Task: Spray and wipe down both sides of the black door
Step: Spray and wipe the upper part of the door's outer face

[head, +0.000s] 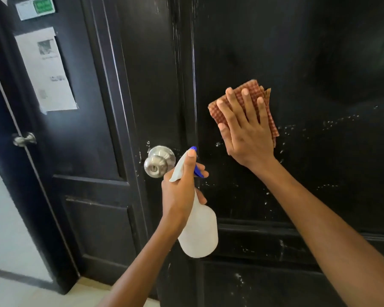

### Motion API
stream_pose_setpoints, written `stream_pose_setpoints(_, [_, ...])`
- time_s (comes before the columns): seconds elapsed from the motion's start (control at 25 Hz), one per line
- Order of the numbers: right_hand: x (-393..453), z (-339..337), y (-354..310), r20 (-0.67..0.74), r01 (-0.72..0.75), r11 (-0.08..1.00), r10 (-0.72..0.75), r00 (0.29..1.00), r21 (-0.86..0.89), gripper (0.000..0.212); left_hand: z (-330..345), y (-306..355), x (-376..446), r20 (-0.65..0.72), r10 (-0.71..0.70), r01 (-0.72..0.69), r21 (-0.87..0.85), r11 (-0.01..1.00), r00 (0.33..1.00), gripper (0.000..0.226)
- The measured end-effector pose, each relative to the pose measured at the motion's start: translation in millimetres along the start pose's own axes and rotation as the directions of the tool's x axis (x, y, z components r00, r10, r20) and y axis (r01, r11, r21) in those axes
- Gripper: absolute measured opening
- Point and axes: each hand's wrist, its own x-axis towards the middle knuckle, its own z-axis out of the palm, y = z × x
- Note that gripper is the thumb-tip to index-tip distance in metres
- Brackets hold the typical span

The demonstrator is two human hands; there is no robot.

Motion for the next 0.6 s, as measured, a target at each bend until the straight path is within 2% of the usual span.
stream_pose_setpoints(0.16, [-11, 4, 7, -0.071, -0.009, 0.997, 0.003, 0.998, -0.082, 0.06, 10, -32, -11, 0.074, 0.109, -0.107, -0.027, 0.994, 0.991, 0.065])
stream_pose_setpoints(0.4, [-17, -11, 38, -0.073, -0.102, 0.988, 0.094, 0.993, -0.116, 0.059, 12, -58, -10, 0.064, 0.279, -0.277, -0.05, 0.96, 0.958, 0.066])
stream_pose_setpoints(0.48, [-4, -23, 56, -0.027, -0.139, 0.987, 0.137, 0.99, -0.083, 0.059, 14, -49, -1, 0.045, 0.285, -0.282, -0.064, 0.957, 0.957, 0.067])
stream_pose_setpoints(0.6, [8, -41, 89, -0.006, -0.152, 0.981, 0.152, 0.988, -0.117, 0.061, 22, -31, 15, 0.076, 0.22, -0.214, -0.08, 0.974, 0.973, 0.071])
